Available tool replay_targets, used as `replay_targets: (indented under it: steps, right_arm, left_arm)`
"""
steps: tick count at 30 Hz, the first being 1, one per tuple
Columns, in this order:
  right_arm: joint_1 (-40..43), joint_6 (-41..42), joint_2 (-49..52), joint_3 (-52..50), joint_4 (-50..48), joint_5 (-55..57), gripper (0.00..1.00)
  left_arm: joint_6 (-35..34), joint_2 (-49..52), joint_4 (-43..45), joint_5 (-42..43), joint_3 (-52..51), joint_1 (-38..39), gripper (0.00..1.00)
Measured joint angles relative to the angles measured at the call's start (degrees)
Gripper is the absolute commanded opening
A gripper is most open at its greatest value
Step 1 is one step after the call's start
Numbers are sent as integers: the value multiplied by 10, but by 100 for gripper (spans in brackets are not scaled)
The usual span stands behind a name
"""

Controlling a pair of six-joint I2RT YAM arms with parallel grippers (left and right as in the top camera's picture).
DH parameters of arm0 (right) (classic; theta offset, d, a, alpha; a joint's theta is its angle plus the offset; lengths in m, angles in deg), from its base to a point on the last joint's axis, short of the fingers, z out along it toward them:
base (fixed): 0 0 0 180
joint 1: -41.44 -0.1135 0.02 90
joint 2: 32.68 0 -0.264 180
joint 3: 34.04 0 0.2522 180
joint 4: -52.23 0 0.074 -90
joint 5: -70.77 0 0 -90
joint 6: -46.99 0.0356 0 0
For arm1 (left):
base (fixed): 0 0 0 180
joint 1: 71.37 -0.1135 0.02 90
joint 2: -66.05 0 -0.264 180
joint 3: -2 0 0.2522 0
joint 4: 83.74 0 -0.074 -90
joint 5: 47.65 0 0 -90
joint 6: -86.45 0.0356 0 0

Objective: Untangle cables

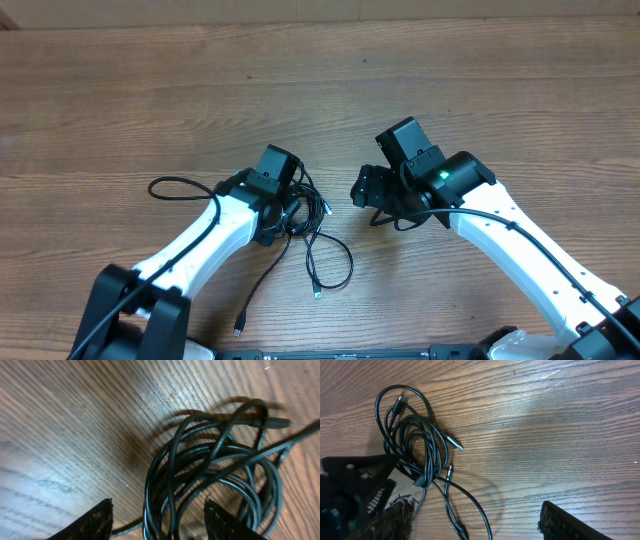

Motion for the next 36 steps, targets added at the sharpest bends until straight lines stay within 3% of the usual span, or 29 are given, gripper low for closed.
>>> replay_targets:
  steps: [3,4,6,16,25,33,36]
  right_arm:
    - [0,0,0,0,0,0,79]
    - [0,0,0,0,0,0,80]
    - [0,0,0,0,0,0,79]
    - [0,0,0,0,4,-19,80]
    - [-2,18,0,0,0,-93,70]
    - [-39,50,0,-12,-72,-111,69]
    - [-57,64,0,-28,-96,-114,60]
  left_arm:
    - [-4,28,16,8,0,0,28]
    - [-5,38,20,11,0,0,15]
    - [-7,47,26,16,0,0,4]
    - [36,43,9,35,2,-14,4]
    - [51,-15,-19,47,15,-19,4]
    - [81,-38,-22,75,16,-19,4]
    - [101,-42,-22,87,16,-19,4]
